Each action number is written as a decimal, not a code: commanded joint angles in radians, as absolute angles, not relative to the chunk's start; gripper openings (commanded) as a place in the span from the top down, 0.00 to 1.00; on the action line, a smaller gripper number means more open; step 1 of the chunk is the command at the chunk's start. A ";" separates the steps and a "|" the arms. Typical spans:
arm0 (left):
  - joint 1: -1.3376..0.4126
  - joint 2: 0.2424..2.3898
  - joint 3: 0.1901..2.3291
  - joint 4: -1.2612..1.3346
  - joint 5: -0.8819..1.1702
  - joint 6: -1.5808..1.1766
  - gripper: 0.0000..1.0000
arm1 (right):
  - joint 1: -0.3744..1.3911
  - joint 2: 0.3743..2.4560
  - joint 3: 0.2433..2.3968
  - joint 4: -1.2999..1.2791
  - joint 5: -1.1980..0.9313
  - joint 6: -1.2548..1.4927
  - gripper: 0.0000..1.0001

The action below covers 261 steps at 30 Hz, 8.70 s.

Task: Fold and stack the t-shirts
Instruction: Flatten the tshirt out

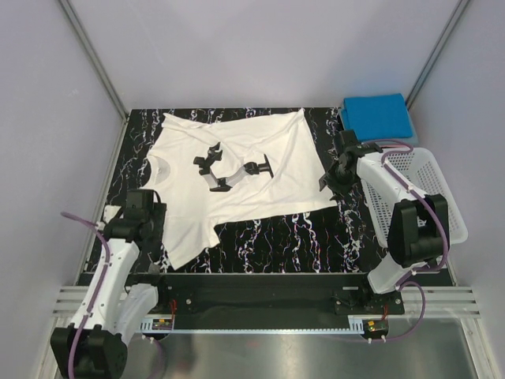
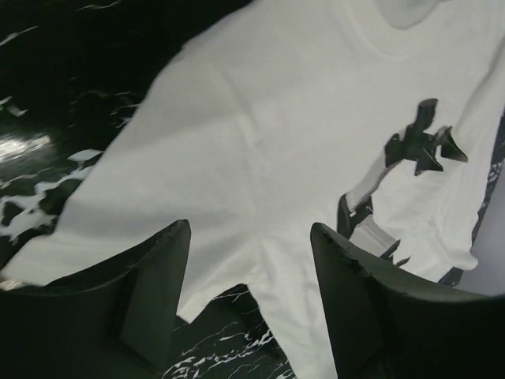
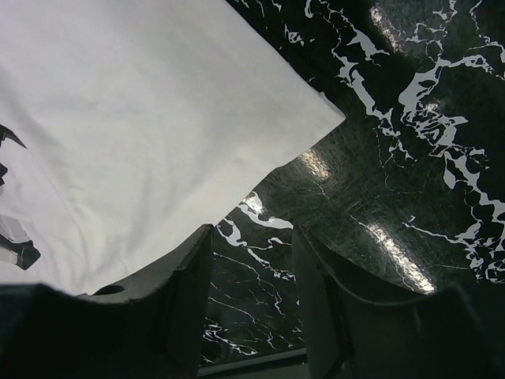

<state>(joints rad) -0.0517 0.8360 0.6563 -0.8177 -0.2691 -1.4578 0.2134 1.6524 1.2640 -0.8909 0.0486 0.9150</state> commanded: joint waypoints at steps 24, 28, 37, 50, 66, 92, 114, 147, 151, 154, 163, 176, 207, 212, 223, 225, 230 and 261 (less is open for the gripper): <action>-0.206 0.992 0.483 -1.014 -0.276 -1.684 0.63 | 0.221 1.623 1.279 -0.813 0.109 0.904 0.48; -0.204 1.092 0.521 -0.930 -0.322 -1.677 0.56 | 0.219 1.628 1.301 -0.821 0.150 0.891 0.48; -0.135 1.390 0.727 -0.818 -0.363 -1.526 0.45 | 0.219 1.678 1.354 -0.850 0.192 0.864 0.45; -0.123 1.125 0.741 -1.059 -0.420 -1.563 0.45 | 0.219 1.669 1.298 -0.812 0.172 0.884 0.46; -0.166 1.078 0.606 -1.048 -0.451 -1.581 0.65 | 0.219 1.660 1.295 -0.811 0.176 0.861 0.46; -0.256 1.166 0.546 -0.939 -0.402 -1.506 0.56 | 0.219 1.677 1.247 -0.795 0.117 0.900 0.43; -0.316 1.094 0.646 -0.997 -0.538 -1.523 1.00 | 0.221 1.735 1.124 -0.716 0.169 1.144 0.40; -0.318 0.983 0.925 -0.968 -0.677 -1.294 1.00 | 0.222 1.480 1.097 -0.624 0.402 1.010 1.00; -0.333 0.856 0.994 -0.746 -0.618 -1.060 1.00 | 0.222 1.393 1.192 -0.646 0.371 0.869 1.00; -0.336 0.839 1.150 -0.718 -0.574 -0.968 1.00 | 0.221 1.324 1.305 -0.678 0.350 0.793 1.00; -0.336 1.034 1.953 -0.788 -0.450 -0.801 1.00 | 0.221 1.161 1.841 -0.730 0.189 0.629 1.00; -0.328 1.307 2.322 -0.966 -0.362 -0.710 1.00 | 0.221 1.273 2.111 -0.769 0.092 0.641 1.00; -0.106 1.078 2.229 -0.851 -0.153 -0.706 1.00 | 0.221 0.956 1.795 -0.772 0.114 0.623 1.00; -0.106 1.150 2.095 -0.765 -0.182 -0.664 1.00 | 0.221 1.152 1.844 -0.670 0.144 0.554 1.00; -0.104 1.370 2.439 -0.784 -0.262 -0.621 1.00 | 0.221 1.427 2.337 -0.826 0.089 0.538 1.00; -0.104 1.352 2.392 -0.776 -0.267 -0.617 1.00 | 0.221 1.370 2.252 -0.790 0.113 0.537 1.00; -0.104 1.313 2.353 -0.773 -0.295 -0.578 1.00 | 0.221 1.273 2.114 -0.762 0.161 0.502 1.00; -0.104 1.331 2.203 -0.821 -0.308 -0.519 1.00 | 0.221 1.232 1.875 -0.599 0.037 0.617 1.00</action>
